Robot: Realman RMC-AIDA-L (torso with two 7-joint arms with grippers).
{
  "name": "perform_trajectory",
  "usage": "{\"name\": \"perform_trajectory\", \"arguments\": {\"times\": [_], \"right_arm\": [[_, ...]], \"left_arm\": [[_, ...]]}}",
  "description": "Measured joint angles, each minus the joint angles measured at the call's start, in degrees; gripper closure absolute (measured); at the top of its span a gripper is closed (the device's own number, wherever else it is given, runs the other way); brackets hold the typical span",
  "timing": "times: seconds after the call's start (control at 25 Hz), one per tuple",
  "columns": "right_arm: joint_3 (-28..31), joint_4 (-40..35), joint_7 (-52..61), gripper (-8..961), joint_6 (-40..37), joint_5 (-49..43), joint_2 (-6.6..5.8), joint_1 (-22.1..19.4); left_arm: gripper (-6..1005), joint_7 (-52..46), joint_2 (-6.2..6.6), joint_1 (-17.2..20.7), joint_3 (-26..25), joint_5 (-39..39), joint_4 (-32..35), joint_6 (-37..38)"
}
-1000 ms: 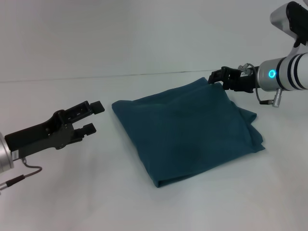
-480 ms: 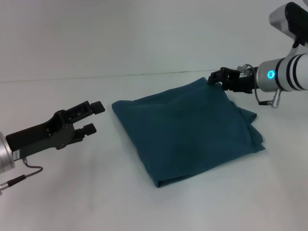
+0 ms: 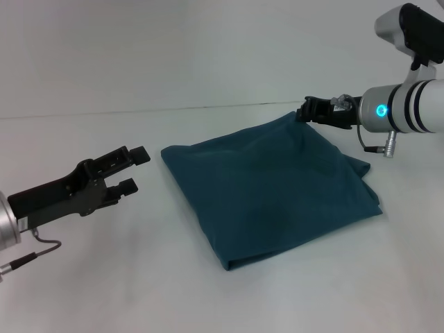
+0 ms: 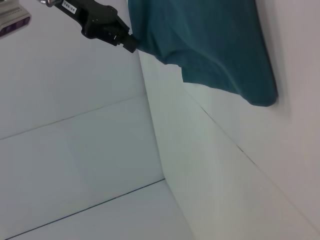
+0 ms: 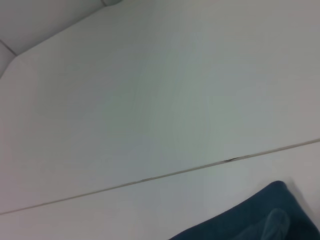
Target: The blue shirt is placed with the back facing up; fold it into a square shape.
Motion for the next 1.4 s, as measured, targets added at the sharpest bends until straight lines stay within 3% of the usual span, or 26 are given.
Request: {"name": "perform_trajectory", "arguments": {"times": [0.36, 0.6, 0.8, 0.92, 1.12, 1.4], "right_arm": [[-0.5, -4.7, -5.0, 939, -5.5, 0.1, 0.87, -1.7], [-2.2, -6.6, -4.3, 936, -1.3, -4.4, 1.26, -3.4], [-2.2, -5.4, -1.5, 905, 2.4, -6.8, 0.63, -3.5], [-2.2, -3.0, -0.2, 886, 2.7, -7.4, -0.57, -2.9], [-2.0, -2.1, 6.2, 776, 3.5, -10.4, -1.78, -2.7], [1.3, -3.2, 6.5, 627, -3.0, -10.2, -3.10, -3.2]], "left_arm": [[51, 0.0, 0.07, 0.0, 0.0, 0.0, 0.0, -0.1], [52, 0.0, 0.09, 0.1, 0.0, 0.0, 0.0, -0.5], [52, 0.0, 0.03, 0.1, 0.0, 0.0, -0.4, -0.5], [53, 0.1, 0.13, -0.3, 0.0, 0.0, -1.2, -0.7], [54, 0.3, 0.16, -0.5, 0.0, 0.0, -1.4, -0.7], [55, 0.3, 0.20, -0.2, 0.0, 0.0, -1.4, -0.5]]}}
